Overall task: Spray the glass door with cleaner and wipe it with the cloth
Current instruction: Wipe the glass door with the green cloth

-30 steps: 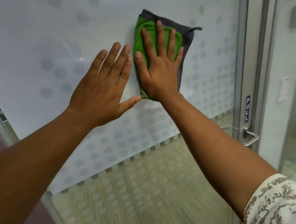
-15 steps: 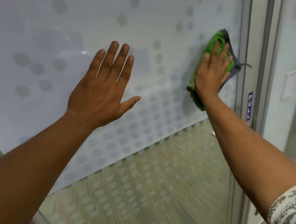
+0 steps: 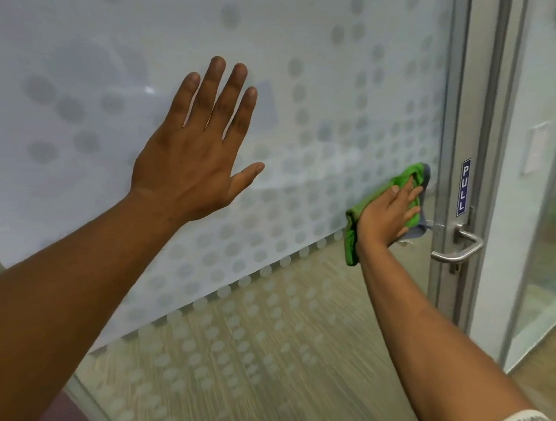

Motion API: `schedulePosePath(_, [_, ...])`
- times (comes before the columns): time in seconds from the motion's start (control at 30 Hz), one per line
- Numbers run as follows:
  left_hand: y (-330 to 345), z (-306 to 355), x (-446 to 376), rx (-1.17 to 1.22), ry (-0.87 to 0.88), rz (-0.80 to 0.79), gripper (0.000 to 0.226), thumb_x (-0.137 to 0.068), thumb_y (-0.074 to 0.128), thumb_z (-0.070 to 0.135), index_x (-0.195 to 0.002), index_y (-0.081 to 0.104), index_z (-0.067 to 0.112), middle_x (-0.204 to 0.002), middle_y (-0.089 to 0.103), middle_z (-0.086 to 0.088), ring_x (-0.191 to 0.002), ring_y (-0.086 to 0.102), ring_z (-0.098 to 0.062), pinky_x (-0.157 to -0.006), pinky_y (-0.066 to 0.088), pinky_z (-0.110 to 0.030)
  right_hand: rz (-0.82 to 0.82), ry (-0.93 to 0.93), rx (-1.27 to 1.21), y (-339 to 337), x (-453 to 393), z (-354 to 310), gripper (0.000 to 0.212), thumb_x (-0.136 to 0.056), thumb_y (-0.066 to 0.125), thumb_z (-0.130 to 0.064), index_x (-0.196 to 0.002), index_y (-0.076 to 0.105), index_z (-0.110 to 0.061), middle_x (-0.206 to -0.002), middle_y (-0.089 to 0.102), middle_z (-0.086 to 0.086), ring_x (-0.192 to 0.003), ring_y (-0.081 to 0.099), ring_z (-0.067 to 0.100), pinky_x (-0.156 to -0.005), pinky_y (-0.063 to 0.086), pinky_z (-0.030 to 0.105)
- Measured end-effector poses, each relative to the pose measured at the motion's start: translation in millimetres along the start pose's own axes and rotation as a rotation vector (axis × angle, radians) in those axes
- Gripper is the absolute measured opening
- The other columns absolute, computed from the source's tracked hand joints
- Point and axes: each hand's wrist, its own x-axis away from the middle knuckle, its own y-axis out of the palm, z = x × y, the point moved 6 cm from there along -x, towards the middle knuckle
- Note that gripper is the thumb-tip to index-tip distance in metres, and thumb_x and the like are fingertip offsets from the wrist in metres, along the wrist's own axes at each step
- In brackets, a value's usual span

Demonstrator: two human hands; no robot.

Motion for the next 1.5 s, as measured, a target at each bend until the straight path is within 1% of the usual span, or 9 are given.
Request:
schedulePosePath(0.3, [0.4, 0.5, 1.5, -0.004, 0.005, 0.022, 0.086, -0.099, -0.002, 0.064, -0.159, -0.014, 0.003, -0.168, -0.013, -0.023, -0.156, -0.007, -0.042, -0.128, 0.005, -0.052, 0.048, 0.027, -0.146, 7.3, 86.0, 12.2, 0.045, -0.109, 0.024, -0.031, -0.153, 0.036, -0.025, -0.166, 0.019, -0.004, -0.154, 0.009, 0.023, -0.121, 0.012, 0.05])
schedulePosePath(0.43, [1.9, 0.7, 2.4, -0.018, 0.004, 0.025, 0.087, -0.1, 0.005, 0.064, -0.159, -0.014, 0.002, -0.168, -0.012, -0.024, -0.156, -0.006, -0.042, -0.128, 0.007, -0.051, 0.007, 0.014, -0.218, 16.1, 128.7, 4.0, 0.047, -0.109, 0.023, -0.03, -0.156, 0.027, -0.024, -0.166, 0.019, 0.002, -0.155, 0.004, 0.021, -0.123, 0.003, 0.051])
schedulePosePath(0.67, [-0.5, 0.2, 2.6, 0.003, 0.004, 0.058, 0.083, -0.104, 0.004, 0.06, -0.159, -0.009, 0.0, -0.168, -0.007, -0.025, -0.156, -0.003, -0.042, -0.128, 0.005, -0.051, -0.211, -0.437, -0.193, 45.1, 228.2, -62.0, 0.054, -0.104, 0.019, -0.041, -0.156, 0.025, -0.03, -0.166, 0.014, -0.011, -0.154, -0.006, 0.012, -0.124, -0.009, 0.041])
schedulePosePath(0.77, [-1.0, -0.7, 3.5, -0.001, 0.004, 0.067, 0.08, -0.105, 0.004, 0.057, -0.159, -0.007, -0.001, -0.168, -0.002, -0.024, -0.156, 0.0, -0.042, -0.128, 0.006, -0.051, -0.291, -0.485, -0.29, 42.2, 250.6, -74.1, 0.047, -0.106, 0.022, -0.035, -0.153, 0.022, -0.035, -0.16, 0.01, -0.024, -0.154, -0.007, 0.008, -0.124, -0.01, 0.04])
schedulePosePath(0.9, [-2.2, -0.6, 4.2, -0.018, 0.002, 0.077, 0.075, -0.108, 0.008, 0.051, -0.159, -0.004, -0.002, -0.168, 0.002, -0.023, -0.156, 0.003, -0.041, -0.128, 0.009, -0.05, -0.375, -0.354, -0.436, 28.7, 242.4, -73.7, 0.044, -0.106, 0.029, -0.03, -0.146, 0.033, -0.048, -0.149, 0.023, -0.044, -0.152, 0.005, 0.0, -0.126, -0.001, 0.042])
schedulePosePath(0.97, [-3.0, -1.8, 4.7, -0.015, -0.004, 0.077, 0.076, -0.107, 0.007, 0.052, -0.159, -0.003, -0.002, -0.169, 0.003, -0.022, -0.157, 0.004, -0.039, -0.128, 0.01, -0.05, -0.406, -0.258, -0.563, 17.0, 241.1, -77.9, 0.042, -0.106, 0.029, -0.037, -0.142, 0.038, -0.058, -0.151, 0.039, -0.029, -0.15, 0.025, 0.006, -0.125, 0.018, 0.045])
schedulePosePath(1.1, [-13.5, -3.3, 5.1, 0.081, -0.027, 0.053, 0.074, -0.107, 0.012, 0.053, -0.16, 0.006, 0.002, -0.169, 0.006, -0.02, -0.157, 0.004, -0.037, -0.128, 0.011, -0.05, -0.413, 0.068, -0.732, -4.0, 229.9, -85.1, 0.035, -0.109, 0.032, -0.031, -0.134, 0.057, -0.029, -0.125, 0.068, -0.002, -0.111, 0.066, 0.012, -0.096, 0.055, 0.035])
schedulePosePath(1.27, [-42.8, 10.0, 20.3, 0.249, -0.095, 0.056, 0.069, -0.108, 0.02, 0.049, -0.16, 0.019, 0.004, -0.17, 0.009, -0.017, -0.157, 0.002, -0.036, -0.128, 0.01, -0.048, -0.39, 0.394, -0.887, -23.6, 218.4, -85.6, 0.03, -0.108, 0.036, -0.032, -0.118, 0.063, -0.021, -0.098, 0.066, 0.0, -0.087, 0.062, 0.016, -0.073, 0.054, 0.032])
schedulePosePath(1.5, [-67.5, 37.5, 63.4, 0.542, -0.21, 0.023, 0.069, -0.106, 0.022, 0.05, -0.154, 0.038, 0.004, -0.168, 0.022, -0.013, -0.158, 0.005, -0.031, -0.128, 0.015, -0.046, -0.412, 0.591, -1.01, -51.3, 231.0, -75.0, 0.027, -0.103, 0.047, -0.038, -0.12, 0.065, -0.028, -0.112, 0.065, 0.009, -0.098, 0.063, 0.029, -0.096, 0.051, 0.051])
